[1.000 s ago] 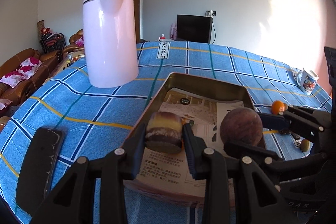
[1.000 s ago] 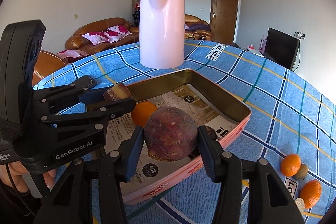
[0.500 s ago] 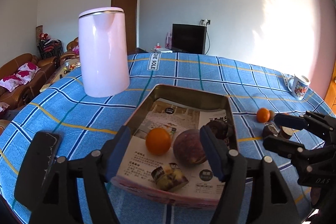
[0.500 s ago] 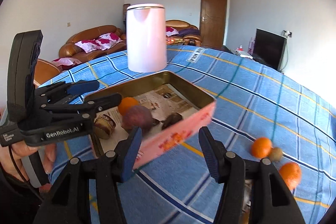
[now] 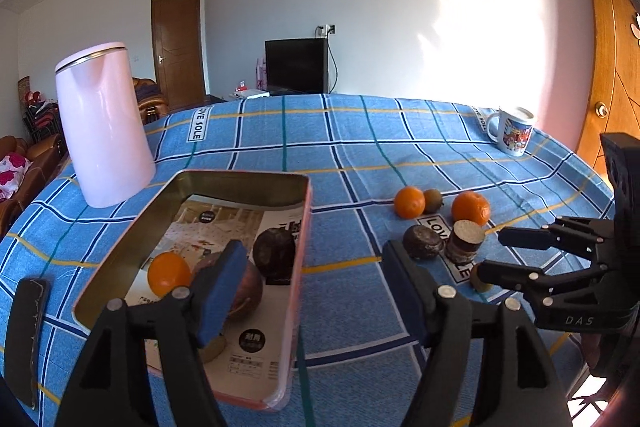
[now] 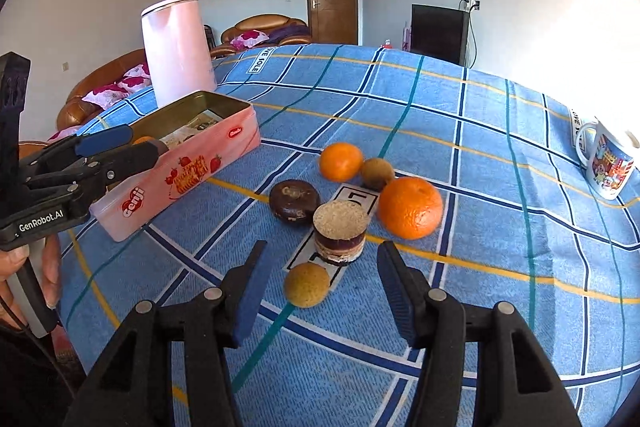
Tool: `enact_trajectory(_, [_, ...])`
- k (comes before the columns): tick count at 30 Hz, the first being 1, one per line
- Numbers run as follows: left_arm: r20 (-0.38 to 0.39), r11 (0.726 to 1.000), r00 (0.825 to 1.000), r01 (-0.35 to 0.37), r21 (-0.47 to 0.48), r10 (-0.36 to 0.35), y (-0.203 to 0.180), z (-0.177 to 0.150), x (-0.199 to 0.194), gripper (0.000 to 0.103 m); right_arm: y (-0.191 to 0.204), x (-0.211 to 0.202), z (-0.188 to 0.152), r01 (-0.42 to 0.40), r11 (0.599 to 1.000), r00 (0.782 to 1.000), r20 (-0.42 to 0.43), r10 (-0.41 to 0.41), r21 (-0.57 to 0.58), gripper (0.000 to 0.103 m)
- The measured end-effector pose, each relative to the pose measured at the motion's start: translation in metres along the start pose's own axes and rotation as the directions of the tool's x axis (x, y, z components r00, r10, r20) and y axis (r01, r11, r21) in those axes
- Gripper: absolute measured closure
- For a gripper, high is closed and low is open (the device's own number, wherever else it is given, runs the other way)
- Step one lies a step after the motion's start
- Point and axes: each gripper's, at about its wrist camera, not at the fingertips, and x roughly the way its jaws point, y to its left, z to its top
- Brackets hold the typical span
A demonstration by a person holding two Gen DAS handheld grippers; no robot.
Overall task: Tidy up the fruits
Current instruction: 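Grasp a dark round cake with the left tool while the right tool grasps the yellow pear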
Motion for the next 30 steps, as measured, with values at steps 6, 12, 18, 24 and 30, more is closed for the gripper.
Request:
enact_trajectory(6, [-0.009, 0.999, 1.0, 0.008, 0.036, -0.008, -0.013, 0.007, 0.009, 0.025, 0.006, 0.016, -0.005, -0.017, 1.0, 0.997, -0.075, 0.016, -0.009, 0.058])
enact_trajectory(12, [-0.041, 0.997, 0.998, 0.052, 0.059, -0.049, -0.028, 0.011, 0.021, 0.025, 0.002, 0.018, -0.006, -0.027, 1.0, 0.996, -0.082, 0.026, -0.004, 0.075])
enact_trajectory(18, [-0.09, 0.993, 0.994, 0.072, 0.099, -0.063, -0.049, 0.016, 0.041, 0.025, -0.009, -0.008, 0.004, 0.099, 0.995, 0.994, 0.045, -0.099, 0.014, 0.075])
enact_trajectory(24, [-0.162, 0.985, 0.986, 0.067, 0.156, -0.042, -0.068, 0.017, 0.068, 0.025, -0.03, -0.004, 0.013, 0.157, 0.986, 0.985, 0.065, -0.161, 0.056, 0.075])
enact_trajectory(30, [-0.207, 0.982, 0.976, 0.099, 0.159, -0.065, -0.079, 0.018, 0.082, 0.027, -0.028, -0.004, 0.013, 0.154, 0.987, 0.984, 0.082, -0.158, 0.055, 0.075])
